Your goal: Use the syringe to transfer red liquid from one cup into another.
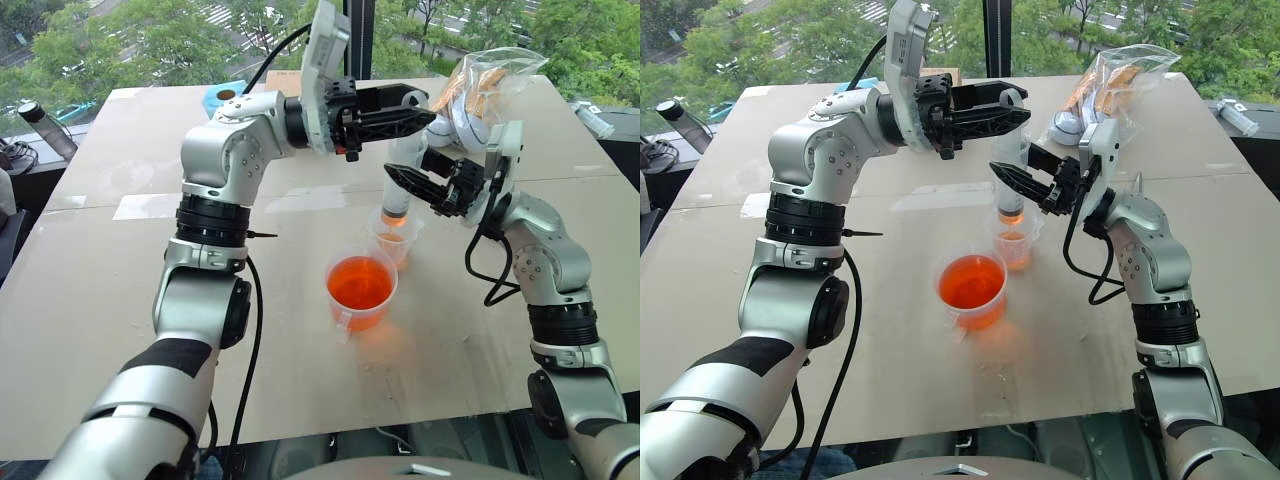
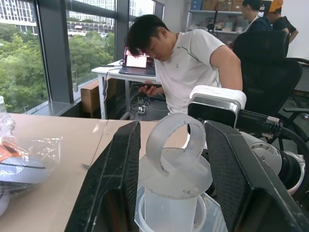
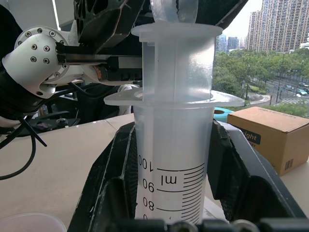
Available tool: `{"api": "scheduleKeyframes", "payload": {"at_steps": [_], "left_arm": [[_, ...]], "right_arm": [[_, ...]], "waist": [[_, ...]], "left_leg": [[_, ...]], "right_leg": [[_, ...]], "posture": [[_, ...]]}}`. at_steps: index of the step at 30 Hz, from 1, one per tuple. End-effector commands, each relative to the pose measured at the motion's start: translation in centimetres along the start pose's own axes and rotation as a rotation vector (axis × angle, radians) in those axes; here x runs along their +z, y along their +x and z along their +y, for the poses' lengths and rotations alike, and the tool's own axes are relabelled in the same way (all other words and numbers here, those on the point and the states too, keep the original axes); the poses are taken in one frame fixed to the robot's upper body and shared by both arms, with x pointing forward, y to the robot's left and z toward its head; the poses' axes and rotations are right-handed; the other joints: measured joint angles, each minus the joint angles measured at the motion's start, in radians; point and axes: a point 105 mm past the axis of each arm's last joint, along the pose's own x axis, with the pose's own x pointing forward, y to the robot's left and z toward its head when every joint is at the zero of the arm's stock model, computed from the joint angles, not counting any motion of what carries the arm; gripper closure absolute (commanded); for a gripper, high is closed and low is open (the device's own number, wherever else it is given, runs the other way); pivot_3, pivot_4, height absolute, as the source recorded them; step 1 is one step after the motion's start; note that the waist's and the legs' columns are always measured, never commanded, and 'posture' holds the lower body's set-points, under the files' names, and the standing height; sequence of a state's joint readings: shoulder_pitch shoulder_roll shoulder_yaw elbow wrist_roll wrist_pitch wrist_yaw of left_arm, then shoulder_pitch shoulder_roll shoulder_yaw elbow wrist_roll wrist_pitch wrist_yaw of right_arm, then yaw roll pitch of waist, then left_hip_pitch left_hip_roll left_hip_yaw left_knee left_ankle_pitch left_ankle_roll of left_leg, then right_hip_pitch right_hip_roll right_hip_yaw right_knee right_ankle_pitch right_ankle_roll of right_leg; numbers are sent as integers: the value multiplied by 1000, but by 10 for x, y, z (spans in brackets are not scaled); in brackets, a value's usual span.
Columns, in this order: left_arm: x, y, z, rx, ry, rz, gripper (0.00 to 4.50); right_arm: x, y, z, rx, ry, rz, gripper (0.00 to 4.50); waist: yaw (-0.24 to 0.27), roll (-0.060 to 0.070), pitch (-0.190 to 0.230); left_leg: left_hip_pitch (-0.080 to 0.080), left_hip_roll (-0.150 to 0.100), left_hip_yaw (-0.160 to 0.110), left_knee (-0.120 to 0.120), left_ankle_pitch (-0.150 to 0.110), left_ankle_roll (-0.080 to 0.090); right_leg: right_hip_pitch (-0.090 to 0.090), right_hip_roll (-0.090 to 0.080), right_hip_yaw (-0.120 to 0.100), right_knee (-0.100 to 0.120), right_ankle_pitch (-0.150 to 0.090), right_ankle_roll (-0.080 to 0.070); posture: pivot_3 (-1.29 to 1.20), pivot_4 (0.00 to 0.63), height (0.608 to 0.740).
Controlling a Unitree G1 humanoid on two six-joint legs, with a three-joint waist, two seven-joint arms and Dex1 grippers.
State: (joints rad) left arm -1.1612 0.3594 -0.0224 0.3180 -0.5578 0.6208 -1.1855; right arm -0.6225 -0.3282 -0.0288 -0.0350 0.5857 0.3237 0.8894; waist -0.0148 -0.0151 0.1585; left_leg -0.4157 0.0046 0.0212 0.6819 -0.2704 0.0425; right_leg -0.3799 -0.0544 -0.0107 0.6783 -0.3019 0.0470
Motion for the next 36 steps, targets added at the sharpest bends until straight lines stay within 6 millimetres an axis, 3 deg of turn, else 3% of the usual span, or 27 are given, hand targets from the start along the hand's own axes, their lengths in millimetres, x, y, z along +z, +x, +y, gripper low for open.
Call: {"api": "scheduleKeyframes", "payload": {"at_steps": [1, 3, 5, 8, 19, 36], "left_arm": [[5, 2, -1, -11, 18, -13, 2813], [4, 1, -1, -9, 18, -9, 3179], [3, 1, -1, -12, 19, -4, 4000], [3, 1, -2, -15, 18, -5, 4492], [-2, -1, 1, 15, 31, 23, 4492], [-33, -2, 4, 36, 1, 112, 4492]], "right_arm": [[20, 5, 9, 43, -56, -65, 2970], [20, 5, 9, 43, -57, -65, 2970], [20, 5, 9, 44, -56, -66, 2970], [20, 6, 9, 45, -56, -68, 2970], [21, 8, 9, 48, -54, -74, 2970], [34, 11, 7, 46, -77, -105, 2970]], "waist": [[0, 0, 0], [0, 0, 0], [0, 0, 0], [0, 0, 0], [0, 0, 0], [0, 0, 0]], "left_leg": [[0, 0, 0, 0, 0, 0], [0, 0, 0, 0, 0, 0], [0, 0, 0, 0, 0, 0], [0, 0, 0, 0, 0, 0], [0, 0, 0, 0, 0, 0], [0, 0, 0, 0, 0, 0]], "right_leg": [[0, 0, 0, 0, 0, 0], [0, 0, 0, 0, 0, 0], [0, 0, 0, 0, 0, 0], [0, 0, 0, 0, 0, 0], [0, 0, 0, 0, 0, 0], [0, 0, 0, 0, 0, 0]], "posture": [[0, 150, 740], [0, 150, 740], [0, 150, 740], [0, 150, 740], [0, 150, 740], [0, 150, 740]]}}
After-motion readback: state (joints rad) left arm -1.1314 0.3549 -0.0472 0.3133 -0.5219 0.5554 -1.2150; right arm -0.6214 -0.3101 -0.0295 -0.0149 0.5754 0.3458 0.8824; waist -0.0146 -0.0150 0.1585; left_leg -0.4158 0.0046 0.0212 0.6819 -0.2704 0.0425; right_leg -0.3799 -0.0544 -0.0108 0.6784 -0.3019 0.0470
